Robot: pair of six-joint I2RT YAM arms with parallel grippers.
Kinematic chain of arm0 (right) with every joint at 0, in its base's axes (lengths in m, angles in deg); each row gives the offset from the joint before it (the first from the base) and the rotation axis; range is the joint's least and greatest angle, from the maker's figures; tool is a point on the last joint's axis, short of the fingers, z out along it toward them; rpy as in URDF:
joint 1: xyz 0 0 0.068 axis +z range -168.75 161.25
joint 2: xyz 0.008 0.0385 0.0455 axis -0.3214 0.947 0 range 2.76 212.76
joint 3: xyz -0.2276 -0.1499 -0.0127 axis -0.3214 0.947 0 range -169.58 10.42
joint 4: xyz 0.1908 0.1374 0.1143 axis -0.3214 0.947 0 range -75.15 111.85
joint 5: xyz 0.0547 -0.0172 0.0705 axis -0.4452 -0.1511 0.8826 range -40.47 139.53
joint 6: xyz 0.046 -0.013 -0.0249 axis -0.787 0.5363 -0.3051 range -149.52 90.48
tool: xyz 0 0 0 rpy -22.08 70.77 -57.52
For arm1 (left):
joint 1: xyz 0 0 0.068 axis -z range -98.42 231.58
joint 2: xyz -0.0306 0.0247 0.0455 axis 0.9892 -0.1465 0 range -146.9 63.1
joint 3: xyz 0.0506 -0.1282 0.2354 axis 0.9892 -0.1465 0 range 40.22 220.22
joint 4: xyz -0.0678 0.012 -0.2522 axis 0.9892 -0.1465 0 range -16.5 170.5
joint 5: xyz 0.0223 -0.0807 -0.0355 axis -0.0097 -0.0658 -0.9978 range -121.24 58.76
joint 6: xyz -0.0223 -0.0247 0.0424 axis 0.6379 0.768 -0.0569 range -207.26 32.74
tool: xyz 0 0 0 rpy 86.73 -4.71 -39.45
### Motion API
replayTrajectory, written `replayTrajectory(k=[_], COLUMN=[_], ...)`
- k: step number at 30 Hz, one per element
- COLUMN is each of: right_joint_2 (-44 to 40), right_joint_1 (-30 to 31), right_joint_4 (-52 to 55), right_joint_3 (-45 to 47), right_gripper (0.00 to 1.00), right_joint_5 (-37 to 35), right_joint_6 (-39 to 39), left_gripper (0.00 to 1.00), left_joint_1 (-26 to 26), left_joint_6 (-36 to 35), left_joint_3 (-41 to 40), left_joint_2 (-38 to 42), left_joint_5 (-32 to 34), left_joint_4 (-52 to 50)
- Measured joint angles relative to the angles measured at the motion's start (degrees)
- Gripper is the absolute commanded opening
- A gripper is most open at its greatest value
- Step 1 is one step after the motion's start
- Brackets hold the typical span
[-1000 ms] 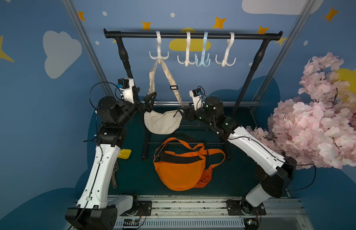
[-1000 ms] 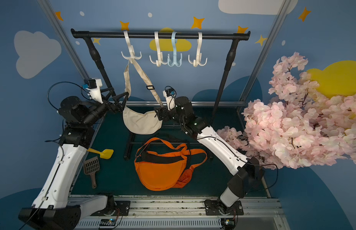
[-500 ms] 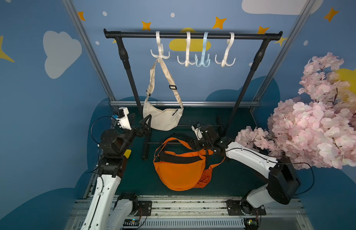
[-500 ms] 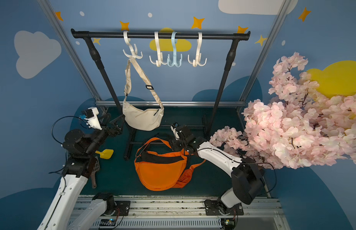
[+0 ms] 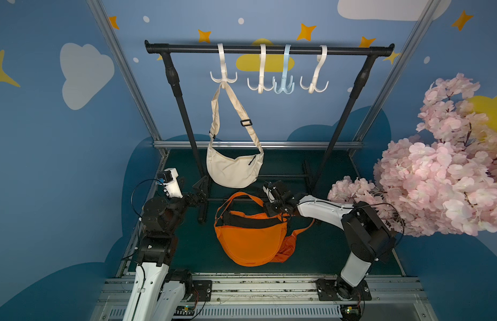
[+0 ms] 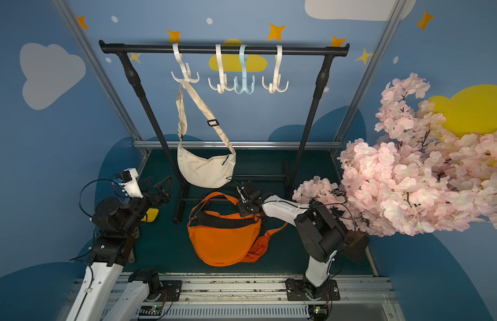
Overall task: Hang the bag on a hook
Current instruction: Pick up the bag from the bag.
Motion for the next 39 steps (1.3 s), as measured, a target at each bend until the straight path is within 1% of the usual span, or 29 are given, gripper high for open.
replayTrajectory(k=[6, 11, 16, 23, 26, 31, 39], right_joint_2=[3.34, 5.86, 6.40, 6.40, 6.40, 6.78, 9.44], right_joint_1=[0.04, 0.37, 1.64, 2.99, 3.50, 3.87, 4.13], right_joint_4=[-0.02, 0.15, 0.70, 1.40, 2.14, 4.00, 4.63], right_joint_3=[-2.75, -5.33, -6.32, -7.13, -7.87, -10.38, -12.09], right_gripper=[0.54, 0.55, 0.62, 0.66, 0.68, 0.67, 0.61], right_joint_5=[-1.22, -2.05, -2.62, -2.99, -4.22, -6.21, -6.27], right_joint_6=[-0.07, 0.00, 0.31, 1.11, 1.73, 2.08, 2.05], left_gripper=[1.00, 1.00, 1.00, 1.00, 1.00, 1.00, 1.00], left_joint_1=[0.00, 0.00, 0.00, 0.00, 0.00, 0.00, 0.00], left_joint_6=[-0.04, -0.20, -0.39, -0.39, -0.39, -0.37, -0.37], left_joint_3=[0.00, 0.00, 0.00, -0.02, -0.07, -0.17, -0.17], left_joint_2=[-0.20, -0.20, -0.20, -0.20, -0.11, -0.02, 0.74], left_joint_5=[0.42, 0.59, 0.63, 0.63, 0.63, 0.61, 0.63], left_joint_4=[-0.26, -0.31, -0.37, -0.44, -0.48, -0.52, -0.57])
